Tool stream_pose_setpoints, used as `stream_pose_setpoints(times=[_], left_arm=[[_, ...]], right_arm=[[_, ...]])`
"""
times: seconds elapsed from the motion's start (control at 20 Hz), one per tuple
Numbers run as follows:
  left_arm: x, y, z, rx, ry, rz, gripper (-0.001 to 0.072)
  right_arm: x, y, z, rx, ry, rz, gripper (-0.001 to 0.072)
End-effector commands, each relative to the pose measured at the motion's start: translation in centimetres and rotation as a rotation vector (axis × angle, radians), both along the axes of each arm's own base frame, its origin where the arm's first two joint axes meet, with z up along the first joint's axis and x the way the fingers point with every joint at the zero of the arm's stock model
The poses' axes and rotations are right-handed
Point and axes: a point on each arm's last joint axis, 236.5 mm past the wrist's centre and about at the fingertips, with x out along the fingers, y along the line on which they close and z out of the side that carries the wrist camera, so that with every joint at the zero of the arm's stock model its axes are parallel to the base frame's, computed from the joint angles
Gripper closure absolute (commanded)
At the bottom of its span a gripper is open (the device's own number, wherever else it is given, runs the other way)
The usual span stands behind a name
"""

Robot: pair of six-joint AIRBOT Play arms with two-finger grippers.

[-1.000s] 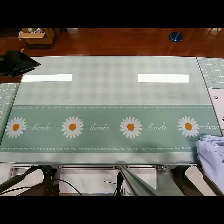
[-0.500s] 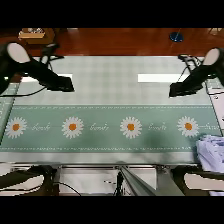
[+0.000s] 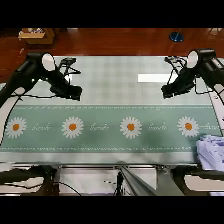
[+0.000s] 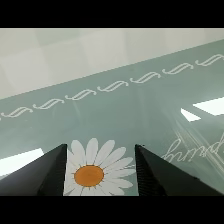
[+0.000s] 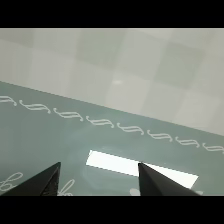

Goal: Fold the shirts.

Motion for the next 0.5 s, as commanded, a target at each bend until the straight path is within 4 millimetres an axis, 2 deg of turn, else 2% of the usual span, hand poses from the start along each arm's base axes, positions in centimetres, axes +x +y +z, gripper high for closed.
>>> stream_pose_setpoints(times=[0.0, 0.45], left_arm=[[-0.08, 0.12, -0.29, 0.014, 0.009, 0.008, 0.0187], [-0.1, 0.12, -0.61, 0.016, 0.017, 0.008, 0.0187]], right_arm=[[0.02, 0.0, 0.0, -0.008, 0.0, -0.001, 0.0192], [0.02, -0.01, 0.0, -0.008, -0.001, -0.001, 0.0193]])
